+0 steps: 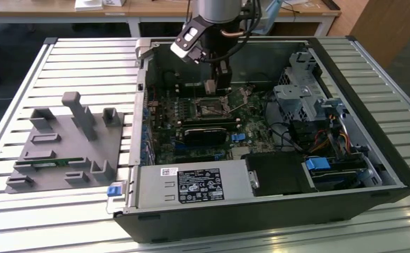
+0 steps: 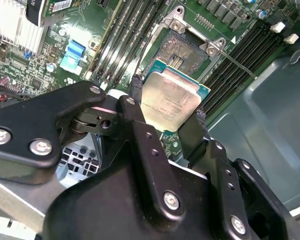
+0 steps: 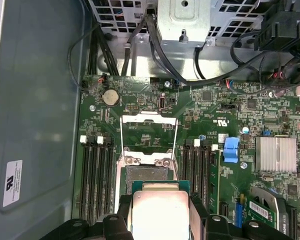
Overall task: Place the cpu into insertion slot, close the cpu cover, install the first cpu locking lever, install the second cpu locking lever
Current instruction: 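Place the cpu into insertion slot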
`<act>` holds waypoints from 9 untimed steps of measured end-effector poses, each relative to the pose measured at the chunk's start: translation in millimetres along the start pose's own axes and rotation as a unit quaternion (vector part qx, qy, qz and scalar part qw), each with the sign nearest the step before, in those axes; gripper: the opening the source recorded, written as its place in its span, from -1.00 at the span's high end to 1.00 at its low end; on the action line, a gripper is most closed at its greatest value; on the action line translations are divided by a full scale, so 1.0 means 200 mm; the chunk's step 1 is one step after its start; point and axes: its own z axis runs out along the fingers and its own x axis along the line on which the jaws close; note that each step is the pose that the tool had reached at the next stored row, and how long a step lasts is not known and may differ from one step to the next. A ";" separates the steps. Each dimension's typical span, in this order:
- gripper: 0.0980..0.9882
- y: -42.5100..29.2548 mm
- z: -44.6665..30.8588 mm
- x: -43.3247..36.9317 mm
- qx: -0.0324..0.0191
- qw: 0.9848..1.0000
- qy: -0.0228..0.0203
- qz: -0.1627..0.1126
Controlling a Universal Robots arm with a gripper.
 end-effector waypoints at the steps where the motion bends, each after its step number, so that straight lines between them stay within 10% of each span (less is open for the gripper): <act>1: 0.01 0.000 0.003 0.000 0.000 1.000 0.000 0.000; 9: 0.01 -0.002 0.017 0.000 0.000 1.000 0.000 0.000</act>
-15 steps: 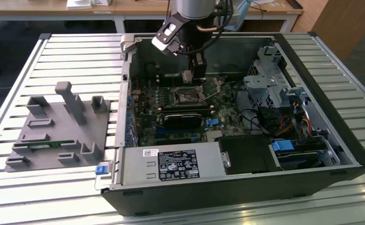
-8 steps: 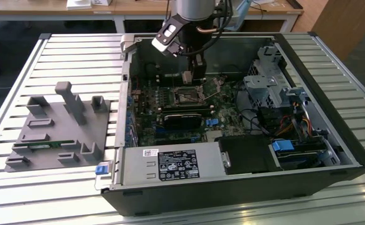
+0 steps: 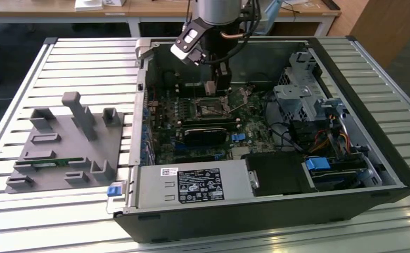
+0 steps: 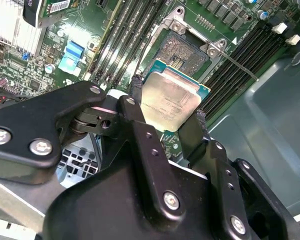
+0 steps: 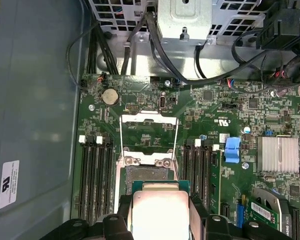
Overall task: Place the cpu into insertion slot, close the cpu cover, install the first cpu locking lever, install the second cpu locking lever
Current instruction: 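Place the cpu into insertion slot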
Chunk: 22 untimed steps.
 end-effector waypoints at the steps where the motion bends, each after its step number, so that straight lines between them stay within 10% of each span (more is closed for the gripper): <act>1: 0.01 0.000 0.001 0.000 0.000 1.000 0.000 0.000; 22: 0.01 -0.003 0.036 0.002 0.000 1.000 -0.001 0.000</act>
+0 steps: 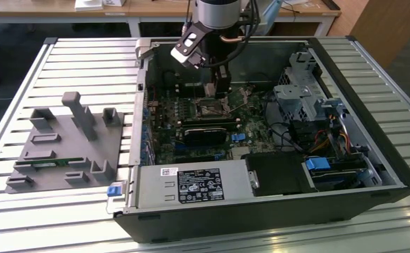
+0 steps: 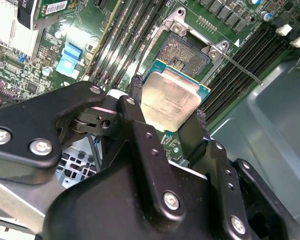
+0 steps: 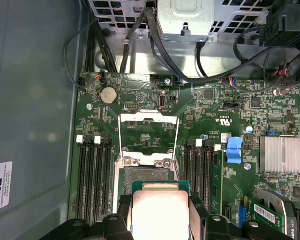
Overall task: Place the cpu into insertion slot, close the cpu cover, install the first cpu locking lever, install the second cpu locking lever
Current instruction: 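Place the cpu into insertion slot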
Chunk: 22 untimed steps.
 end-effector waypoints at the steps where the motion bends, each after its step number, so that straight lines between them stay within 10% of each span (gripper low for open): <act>1: 0.01 0.000 0.002 0.001 0.000 1.000 0.000 0.000; 22: 0.01 -0.016 0.122 0.019 0.000 1.000 -0.002 0.000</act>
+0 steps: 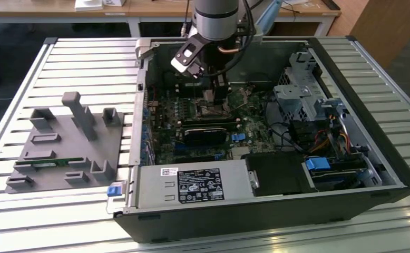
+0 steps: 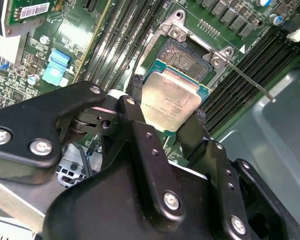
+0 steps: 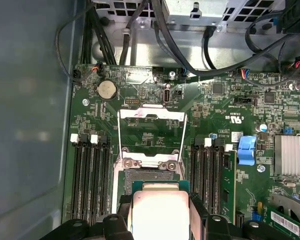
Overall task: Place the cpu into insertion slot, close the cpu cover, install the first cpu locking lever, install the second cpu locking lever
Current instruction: 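Place the cpu into insertion slot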
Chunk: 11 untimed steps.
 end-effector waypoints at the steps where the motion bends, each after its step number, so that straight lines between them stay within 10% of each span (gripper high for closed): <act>1: 0.01 0.000 0.003 0.001 0.000 1.000 0.000 0.000; 11: 0.01 -0.003 0.023 0.001 0.000 1.000 0.000 0.000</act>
